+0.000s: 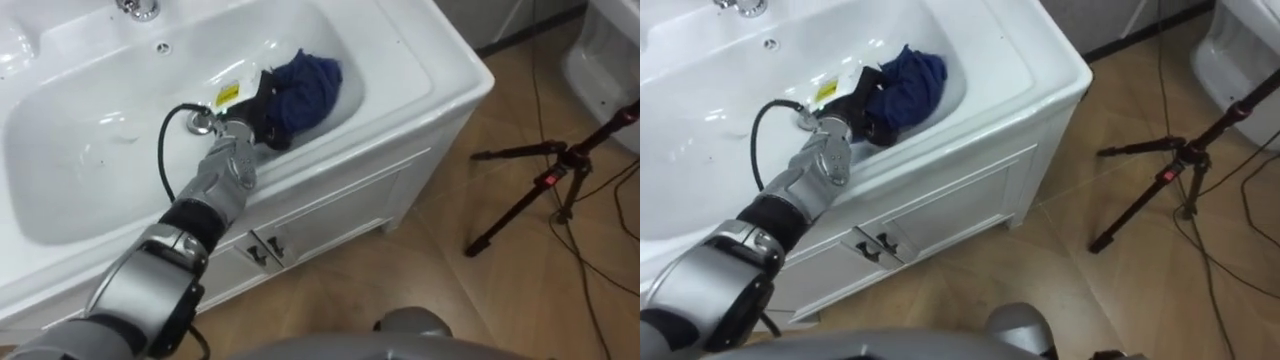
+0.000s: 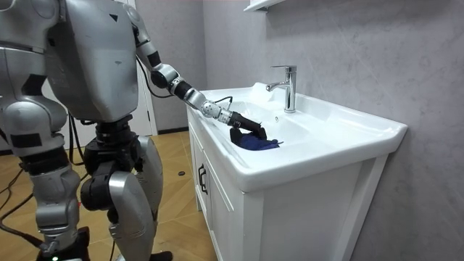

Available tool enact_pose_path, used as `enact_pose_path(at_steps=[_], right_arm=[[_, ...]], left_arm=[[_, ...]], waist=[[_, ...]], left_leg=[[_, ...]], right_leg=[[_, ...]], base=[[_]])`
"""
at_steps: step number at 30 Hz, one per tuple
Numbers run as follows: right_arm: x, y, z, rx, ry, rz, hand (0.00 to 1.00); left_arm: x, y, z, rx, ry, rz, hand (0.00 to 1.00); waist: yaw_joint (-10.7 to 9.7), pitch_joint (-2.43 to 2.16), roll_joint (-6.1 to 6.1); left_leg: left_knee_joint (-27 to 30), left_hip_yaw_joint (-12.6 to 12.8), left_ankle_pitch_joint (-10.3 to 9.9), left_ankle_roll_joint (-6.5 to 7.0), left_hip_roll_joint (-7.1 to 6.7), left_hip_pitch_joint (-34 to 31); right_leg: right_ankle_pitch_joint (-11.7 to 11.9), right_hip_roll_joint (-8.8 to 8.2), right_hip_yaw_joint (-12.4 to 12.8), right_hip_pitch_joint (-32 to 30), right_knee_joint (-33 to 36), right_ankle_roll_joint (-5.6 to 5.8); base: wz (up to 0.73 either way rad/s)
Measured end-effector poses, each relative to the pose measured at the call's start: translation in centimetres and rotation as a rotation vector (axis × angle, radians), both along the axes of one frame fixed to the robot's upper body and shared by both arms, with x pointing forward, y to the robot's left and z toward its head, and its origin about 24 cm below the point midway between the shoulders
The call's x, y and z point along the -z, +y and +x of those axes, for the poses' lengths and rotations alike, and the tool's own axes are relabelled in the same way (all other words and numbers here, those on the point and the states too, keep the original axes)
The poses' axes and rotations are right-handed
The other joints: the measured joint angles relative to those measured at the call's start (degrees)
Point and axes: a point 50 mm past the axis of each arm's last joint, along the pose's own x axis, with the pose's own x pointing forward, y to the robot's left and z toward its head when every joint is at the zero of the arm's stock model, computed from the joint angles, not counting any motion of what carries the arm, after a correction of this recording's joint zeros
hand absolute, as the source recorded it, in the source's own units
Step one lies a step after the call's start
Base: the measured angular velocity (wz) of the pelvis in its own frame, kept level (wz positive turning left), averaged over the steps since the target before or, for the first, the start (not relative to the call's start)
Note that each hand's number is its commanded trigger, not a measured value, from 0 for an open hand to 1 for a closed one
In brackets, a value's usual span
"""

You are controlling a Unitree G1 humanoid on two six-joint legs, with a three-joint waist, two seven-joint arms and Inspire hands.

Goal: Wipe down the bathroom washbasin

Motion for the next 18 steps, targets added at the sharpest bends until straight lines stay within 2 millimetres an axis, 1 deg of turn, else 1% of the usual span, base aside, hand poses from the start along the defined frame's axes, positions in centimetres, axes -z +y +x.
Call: enact_pose_path(at_steps=[1,3,4,5,7,8,9,10,11,12,13,14,15,16,18], right_arm=[[0.0,0.0,0.0,0.010,0.002,0.000,0.00],[0.0,-0.1,-0.2,0.022,0.011,-0.004,0.00],[0.0,-0.1,-0.3,0.029,0.016,-0.009,0.00],[0.0,-0.2,-0.3,0.037,0.017,-0.011,0.00],[-0.1,-0.4,-0.5,0.076,0.022,-0.023,0.00],[-0.1,-0.5,-0.6,0.086,0.022,-0.026,0.00],[-0.1,-0.6,-0.6,0.098,0.018,-0.031,0.00],[-0.2,-0.8,-0.6,0.100,0.016,-0.040,0.00],[-0.2,-0.9,-0.6,0.103,0.016,-0.044,0.00],[-0.3,-1.2,-0.7,0.117,0.014,-0.055,0.00],[-0.4,-1.4,-0.8,0.133,0.011,-0.066,0.00],[-0.4,-1.5,-0.8,0.139,0.007,-0.072,0.00],[-0.4,-1.6,-0.8,0.141,0.005,-0.080,0.00],[-0.5,-1.7,-0.7,0.146,0.001,-0.086,0.00],[-0.5,-1.8,-0.7,0.167,-0.008,-0.094,0.00]], left_arm=[[0.3,0.5,-0.2,-0.019,0.011,0.006,1.00],[0.6,1.2,-0.4,-0.044,0.022,0.027,1.00],[0.8,1.9,-0.6,-0.055,0.029,0.056,1.00],[0.9,2.3,-0.7,-0.056,0.035,0.082,1.00],[1.4,4.7,-1.4,-0.076,0.069,0.205,1.00],[1.4,5.5,-1.6,-0.084,0.080,0.235,1.00],[1.6,7.3,-2.3,-0.102,0.104,0.304,1.00],[1.7,9.2,-3.0,-0.128,0.134,0.364,1.00],[1.7,10.0,-3.3,-0.143,0.151,0.387,1.00],[1.8,11.5,-4.1,-0.179,0.187,0.428,1.00],[1.8,12.7,-4.6,-0.204,0.214,0.472,1.00],[1.6,13.3,-4.8,-0.217,0.221,0.493,1.00],[1.3,14.2,-5.0,-0.224,0.232,0.540,1.00],[1.3,14.9,-5.3,-0.225,0.248,0.575,1.00],[1.2,15.3,-5.5,-0.233,0.257,0.602,1.00]], waist=[[0.60,-0.24,-0.05],[1.41,-0.42,0.14],[1.55,-0.55,0.32],[1.55,-0.58,0.36],[1.68,-0.88,0.82],[1.73,-0.98,0.98],[1.80,-1.23,1.28],[1.77,-1.38,1.52],[1.77,-1.45,1.63],[1.78,-1.61,1.92],[1.81,-1.67,2.14],[1.86,-1.68,2.28],[2.21,-1.64,2.51],[3.11,-1.59,2.77],[3.57,-1.57,3.07]], left_leg=[[-0.01,0.07,-0.05,-0.10,0.27,0.21],[0.00,-0.02,-0.06,-0.29,0.76,0.35],[0.00,0.08,-0.12,-0.63,1.17,0.34],[0.02,0.12,-0.07,-0.75,1.30,0.35],[0.06,0.18,0.21,-1.22,1.67,0.36],[0.07,0.14,0.22,-1.23,1.79,0.29],[0.30,0.10,0.28,-1.34,1.98,-0.03],[0.47,-0.08,0.36,-1.44,2.05,-0.20],[0.46,-0.19,0.38,-1.47,2.07,-0.22],[0.41,-0.30,0.41,-1.53,2.08,-0.21],[0.40,-0.92,0.41,-1.53,2.02,-0.19],[0.39,-1.02,0.41,-1.53,2.00,-0.18],[0.37,-1.02,0.41,-1.53,1.97,-0.14],[0.36,-1.01,0.41,-1.53,1.95,-0.08],[0.35,-1.01,0.41,-1.53,1.90,-0.17]], right_leg=[[0.17,0.38,0.50,0.14,-0.11,-0.28],[0.63,0.79,0.55,0.20,-0.41,-0.80],[0.84,1.19,0.53,0.27,-0.74,-1.07],[0.88,1.32,0.54,0.27,-0.78,-1.14],[1.05,1.70,0.43,-0.10,-1.22,-1.55],[1.08,1.80,0.34,-0.10,-1.50,-1.68],[1.18,1.93,0.18,-0.09,-1.73,-1.87],[1.16,1.98,0.07,0.00,-1.74,-2.01],[1.16,1.99,-0.08,0.04,-1.74,-2.05],[1.17,1.99,-0.29,0.35,-1.87,-2.07],[1.17,1.98,-0.54,0.66,-2.16,-2.07],[1.18,2.00,-0.62,0.84,-2.52,-2.06],[1.24,2.00,-0.59,1.00,-2.74,-2.02],[1.25,1.96,-0.45,0.96,-2.73,-2.01],[1.24,1.91,-0.50,0.91,-2.75,-1.97]], base=[[-0.30],[-0.26],[-0.12],[0.00],[0.03],[0.00],[0.00],[0.04],[0.11],[0.17],[0.18],[0.14],[0.00],[-0.05],[-0.02]])
